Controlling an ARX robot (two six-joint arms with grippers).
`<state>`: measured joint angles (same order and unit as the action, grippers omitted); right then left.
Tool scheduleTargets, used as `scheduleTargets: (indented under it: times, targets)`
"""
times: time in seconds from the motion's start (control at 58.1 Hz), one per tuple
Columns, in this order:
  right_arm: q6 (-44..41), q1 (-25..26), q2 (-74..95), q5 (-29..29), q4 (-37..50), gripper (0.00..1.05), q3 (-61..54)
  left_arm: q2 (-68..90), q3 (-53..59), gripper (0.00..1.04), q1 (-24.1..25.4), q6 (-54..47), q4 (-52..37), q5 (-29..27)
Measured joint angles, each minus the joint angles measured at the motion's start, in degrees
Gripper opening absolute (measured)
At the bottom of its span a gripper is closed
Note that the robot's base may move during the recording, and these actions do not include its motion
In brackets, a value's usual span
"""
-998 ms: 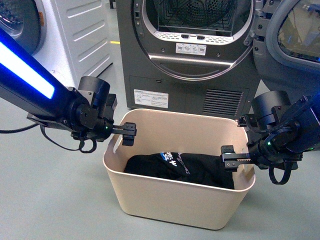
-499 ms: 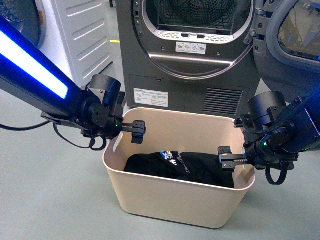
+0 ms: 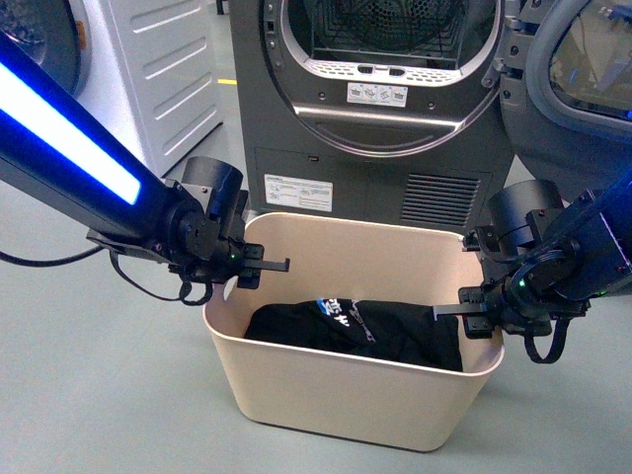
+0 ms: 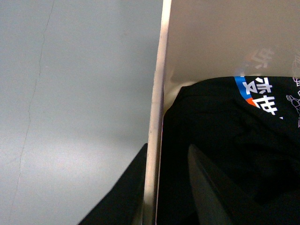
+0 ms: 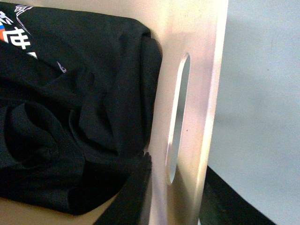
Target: Move hamper under clothes hanger
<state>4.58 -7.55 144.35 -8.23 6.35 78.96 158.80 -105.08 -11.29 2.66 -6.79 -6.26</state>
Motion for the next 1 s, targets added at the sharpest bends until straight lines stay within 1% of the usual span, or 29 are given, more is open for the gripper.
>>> scheduleTargets:
  times: [0.034,0.052,0.069,0.12,0.344,0.74,0.998]
  targets:
    - [0.0,0.0,0.1,-0.3,0.0,0.19,0.0,0.0,0.0,0.21,0.0,0.1,0.0,-0.2]
    - [0.0,-0.1,0.1,-0.4,0.0,0.15,0.0,0.0,0.0,0.15,0.0,0.1,0.0,-0.3]
    - [0.1,-0.1,0.2,-0.7,0.0,0.1,0.0,0.0,0.0,0.12,0.0,0.1,0.0,-0.4]
    - [1.1,0.0,0.2,-0.3,0.0,0.03,0.0,0.0,0.1,0.04,0.1,0.2,-0.2,-0.2]
    - [2.8,0.0,0.2,-0.5,0.0,0.03,0.1,-0.2,0.7,0.04,0.4,0.3,-0.6,0.0]
    - [2.7,0.5,-1.0,-0.4,-0.1,0.03,-0.7,-1.7,1.6,0.04,1.0,0.1,0.7,0.3]
    - [2.3,0.7,-4.9,-0.1,0.0,0.03,-1.8,-5.1,1.7,0.04,1.0,-0.2,1.9,0.2]
